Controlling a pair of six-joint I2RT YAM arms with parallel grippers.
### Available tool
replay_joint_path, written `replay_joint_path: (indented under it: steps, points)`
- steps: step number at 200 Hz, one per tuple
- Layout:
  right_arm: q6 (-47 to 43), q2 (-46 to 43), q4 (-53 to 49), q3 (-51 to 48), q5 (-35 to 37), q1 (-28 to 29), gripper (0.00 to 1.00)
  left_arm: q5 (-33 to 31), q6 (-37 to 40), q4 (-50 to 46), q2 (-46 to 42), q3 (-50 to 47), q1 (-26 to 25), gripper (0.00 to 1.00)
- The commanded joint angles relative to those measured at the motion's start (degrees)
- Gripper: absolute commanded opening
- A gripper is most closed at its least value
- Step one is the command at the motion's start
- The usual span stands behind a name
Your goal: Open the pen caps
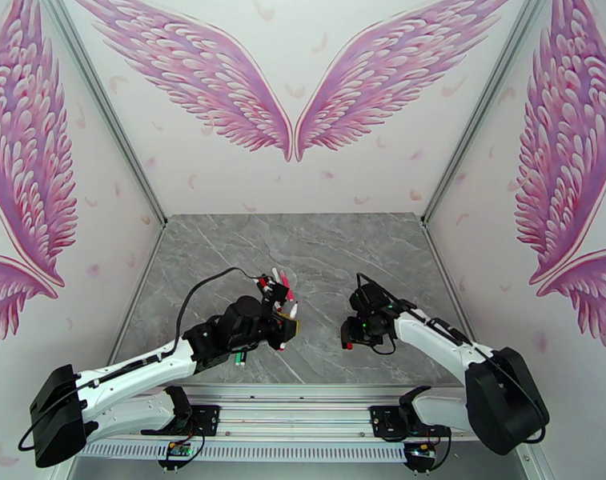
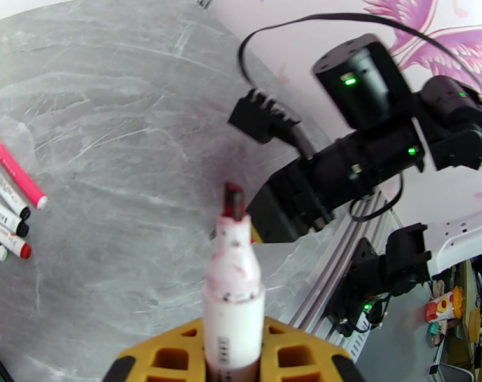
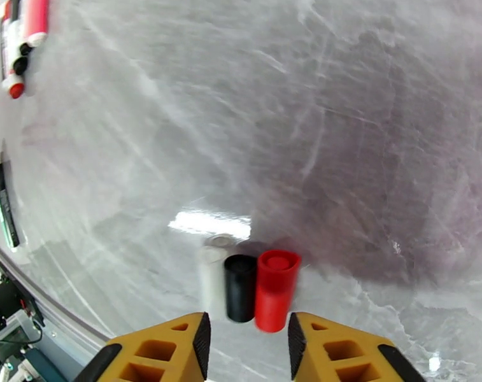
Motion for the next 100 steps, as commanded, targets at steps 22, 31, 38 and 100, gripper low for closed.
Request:
replay_joint_path:
  steps: [22, 31, 38, 100]
  points:
    - [0.64, -9.6, 1.25, 1.29, -2.7, 2.18, 0.56, -14.8, -4.03, -13.37, 1.7, 3.77, -2.89, 0.17]
    - [0.35, -11.96, 1.51, 1.21, -3.41, 2.45, 0.6, -18.25, -5.51, -16.55, 2.65, 4.65, -3.79, 0.18]
    - [0.29, -13.47, 1.9, 1.06, -4.31, 2.54, 0.66, -20.48, -6.78, -18.5, 3.31, 5.08, -4.27, 0.18]
    - [0.42, -24.39, 8.53, -1.79, -17.16, 3.55, 0.99, -30.79, -15.14, -25.05, 9.71, 5.86, -5.09, 0.19]
